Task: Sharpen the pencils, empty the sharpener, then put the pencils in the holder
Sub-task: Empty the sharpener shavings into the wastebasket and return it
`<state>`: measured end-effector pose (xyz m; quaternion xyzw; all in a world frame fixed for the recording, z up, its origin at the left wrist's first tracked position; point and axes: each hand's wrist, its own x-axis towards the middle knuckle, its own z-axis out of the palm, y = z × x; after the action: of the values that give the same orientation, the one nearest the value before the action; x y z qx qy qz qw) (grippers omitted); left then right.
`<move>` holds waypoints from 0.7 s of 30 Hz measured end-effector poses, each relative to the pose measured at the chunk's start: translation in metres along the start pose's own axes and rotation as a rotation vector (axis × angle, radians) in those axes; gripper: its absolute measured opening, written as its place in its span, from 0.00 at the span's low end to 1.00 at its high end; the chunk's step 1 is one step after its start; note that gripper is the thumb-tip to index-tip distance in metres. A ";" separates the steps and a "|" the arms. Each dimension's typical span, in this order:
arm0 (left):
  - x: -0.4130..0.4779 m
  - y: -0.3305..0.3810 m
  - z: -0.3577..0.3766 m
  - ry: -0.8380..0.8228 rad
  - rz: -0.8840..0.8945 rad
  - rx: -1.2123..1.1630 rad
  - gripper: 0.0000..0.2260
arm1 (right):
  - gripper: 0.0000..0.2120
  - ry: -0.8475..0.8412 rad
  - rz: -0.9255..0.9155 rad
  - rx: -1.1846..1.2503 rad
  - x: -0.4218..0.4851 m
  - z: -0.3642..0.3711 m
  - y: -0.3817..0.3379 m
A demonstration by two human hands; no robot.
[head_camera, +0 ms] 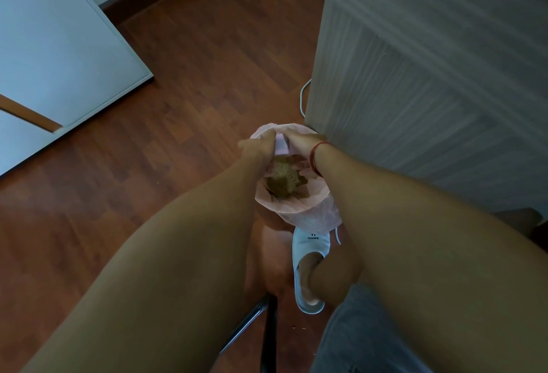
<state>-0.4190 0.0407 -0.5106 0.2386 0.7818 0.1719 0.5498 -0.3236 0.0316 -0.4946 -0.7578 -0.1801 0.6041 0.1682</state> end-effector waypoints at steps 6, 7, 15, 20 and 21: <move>0.003 0.003 -0.001 -0.046 0.000 -0.066 0.32 | 0.32 0.006 -0.078 -0.046 -0.011 -0.001 -0.007; 0.003 0.002 -0.002 -0.086 0.002 -0.070 0.29 | 0.27 -0.021 -0.086 -0.073 -0.014 -0.003 -0.007; 0.005 -0.006 -0.002 -0.085 -0.059 -0.105 0.36 | 0.38 0.039 -0.030 0.007 -0.009 -0.004 0.001; 0.002 -0.002 0.000 -0.065 0.017 -0.128 0.33 | 0.36 0.130 -0.098 0.037 -0.007 0.003 -0.001; 0.002 -0.001 0.001 -0.089 0.028 -0.123 0.30 | 0.33 0.108 -0.088 0.033 -0.006 0.005 -0.003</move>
<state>-0.4183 0.0414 -0.5131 0.2229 0.7411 0.2164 0.5952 -0.3297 0.0315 -0.4897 -0.7776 -0.1939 0.5575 0.2167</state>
